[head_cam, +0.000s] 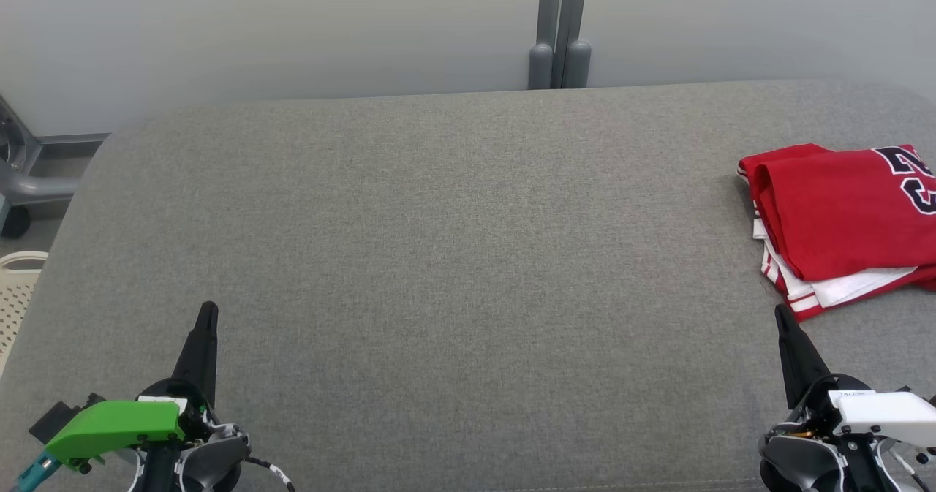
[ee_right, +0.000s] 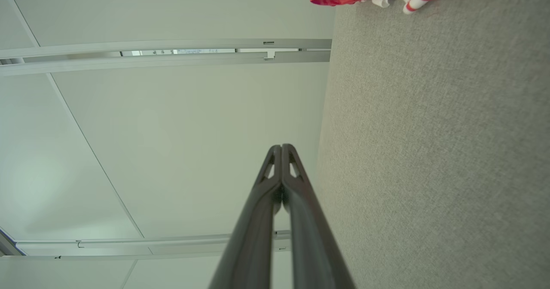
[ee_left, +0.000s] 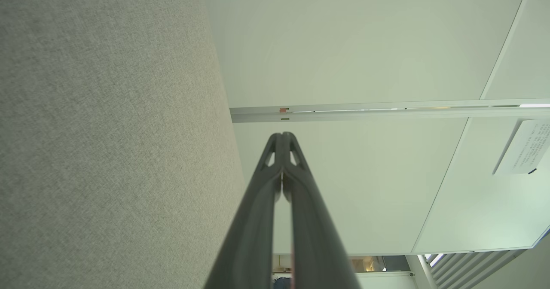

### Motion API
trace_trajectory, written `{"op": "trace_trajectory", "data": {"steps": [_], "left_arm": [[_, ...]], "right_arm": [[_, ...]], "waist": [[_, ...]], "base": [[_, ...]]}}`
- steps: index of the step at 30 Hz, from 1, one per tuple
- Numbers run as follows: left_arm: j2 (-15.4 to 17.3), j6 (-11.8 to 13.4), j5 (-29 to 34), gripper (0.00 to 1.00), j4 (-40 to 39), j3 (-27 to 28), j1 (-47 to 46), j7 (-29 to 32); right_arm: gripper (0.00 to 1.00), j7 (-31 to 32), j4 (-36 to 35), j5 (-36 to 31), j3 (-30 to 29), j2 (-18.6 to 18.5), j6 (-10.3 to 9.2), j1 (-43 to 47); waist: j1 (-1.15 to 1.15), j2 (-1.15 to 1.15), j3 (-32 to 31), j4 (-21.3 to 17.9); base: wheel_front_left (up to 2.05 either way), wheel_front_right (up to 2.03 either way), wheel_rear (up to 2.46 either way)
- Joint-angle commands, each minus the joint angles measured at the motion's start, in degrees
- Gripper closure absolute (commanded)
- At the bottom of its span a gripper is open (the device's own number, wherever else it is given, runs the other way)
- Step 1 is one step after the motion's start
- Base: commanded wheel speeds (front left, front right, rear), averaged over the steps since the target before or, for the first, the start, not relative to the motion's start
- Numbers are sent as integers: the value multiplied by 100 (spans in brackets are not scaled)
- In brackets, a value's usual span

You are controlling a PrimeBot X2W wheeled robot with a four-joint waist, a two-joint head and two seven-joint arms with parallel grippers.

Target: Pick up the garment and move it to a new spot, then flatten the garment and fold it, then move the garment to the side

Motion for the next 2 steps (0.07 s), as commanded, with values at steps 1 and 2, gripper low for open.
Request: {"op": "trace_trajectory", "data": {"steps": [1,2], "left_arm": [[7,-29,-1,100,-9,15,-93,15],[7,-29,-1,100,-9,16,-93,15]], "right_arm": [[100,18,-23,11,-8,-24,2,34],[100,18,-23,11,-8,-24,2,34]], "waist": [[0,0,0,0],[0,0,0,0]], "base": [[0,0,0],[0,0,0]]}}
